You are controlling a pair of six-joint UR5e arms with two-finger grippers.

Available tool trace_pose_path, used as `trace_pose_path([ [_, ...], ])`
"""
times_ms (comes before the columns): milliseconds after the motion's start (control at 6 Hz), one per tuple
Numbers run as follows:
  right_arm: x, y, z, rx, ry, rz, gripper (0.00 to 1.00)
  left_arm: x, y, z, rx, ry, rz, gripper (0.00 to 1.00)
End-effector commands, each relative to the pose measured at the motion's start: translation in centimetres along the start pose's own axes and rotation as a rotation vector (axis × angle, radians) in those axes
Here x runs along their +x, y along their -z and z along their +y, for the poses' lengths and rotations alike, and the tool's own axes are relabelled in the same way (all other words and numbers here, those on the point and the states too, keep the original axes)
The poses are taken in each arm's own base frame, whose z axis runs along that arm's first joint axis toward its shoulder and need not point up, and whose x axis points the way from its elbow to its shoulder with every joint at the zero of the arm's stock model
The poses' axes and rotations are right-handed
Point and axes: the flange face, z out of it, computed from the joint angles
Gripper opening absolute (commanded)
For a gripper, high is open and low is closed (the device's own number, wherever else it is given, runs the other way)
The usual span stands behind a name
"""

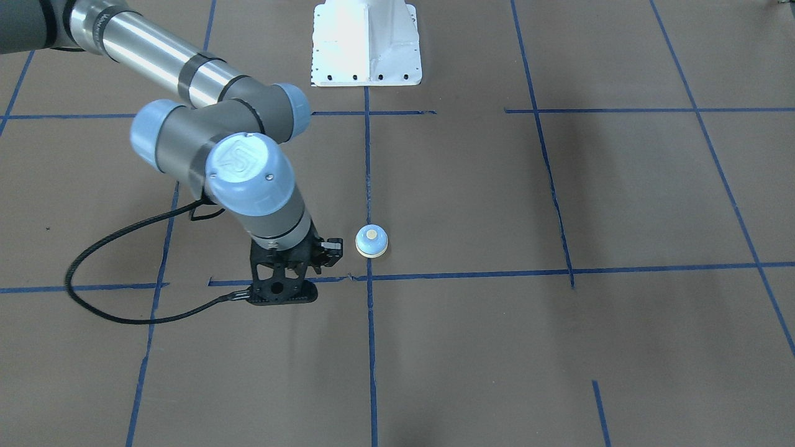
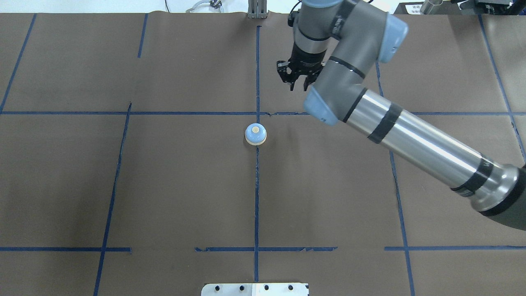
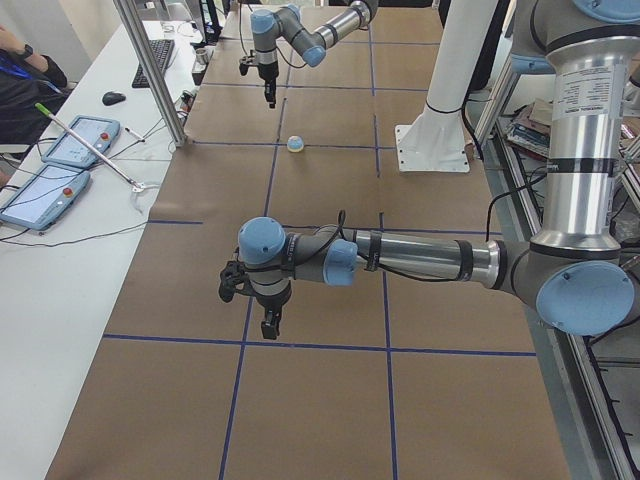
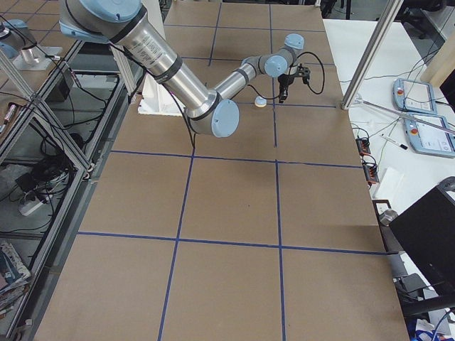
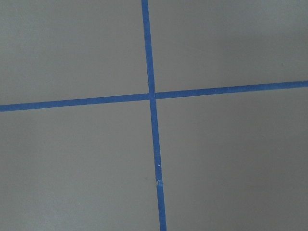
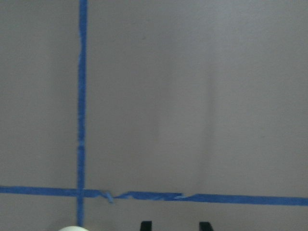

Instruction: Place and press bell with both arms

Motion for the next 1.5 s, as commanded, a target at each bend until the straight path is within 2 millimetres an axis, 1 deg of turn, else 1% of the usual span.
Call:
trace_pose_path([
  [0, 17.1, 4.0, -1.7, 0.006, 0.101, -0.024, 1.0, -0.2, -0.2, 0.3, -0.004, 0.004, -0.005, 1.0],
  [167, 25.9, 5.0, -1.4, 0.017, 0.18, 0.007, 1.0, -0.2, -0.1, 0.6, 0.003, -0.011, -0.007, 1.0],
  [333, 32.5, 8.7, -2.3, 0.006, 0.267, 0.049, 1.0, -0.4, -0.3, 1.3, 0.0, -0.011, -0.005, 1.0],
  [500, 38.5, 11.7, 0.6, -0.048, 0.339, 0.082, 1.0, -0.7, -0.5, 1.5, -0.007, 0.0, -0.009, 1.0],
  [667, 45.1, 14.1, 3.1, -0.084, 0.338, 0.097, 1.0, -1.2, -0.9, 1.7, -0.021, 0.018, -0.008, 1.0],
  [833, 52.0, 15.3, 5.4, -0.088, 0.345, 0.101, 1.0, -1.6, -1.2, 2.0, -0.028, 0.031, -0.004, 1.0],
  [1000, 57.9, 14.1, 9.3, -0.11, 0.305, 0.101, 1.0, -1.6, -1.1, 2.5, -0.024, 0.029, -0.008, 1.0],
  [1167, 62.5, 12.7, 13.3, -0.111, 0.239, 0.084, 1.0, -3.0, -2.3, 5.2, -0.054, 0.061, -0.009, 1.0],
  [1333, 64.9, 10.5, 16.8, -0.114, 0.212, 0.051, 1.0, -3.6, -2.7, 6.2, -0.065, 0.074, -0.01, 1.0],
])
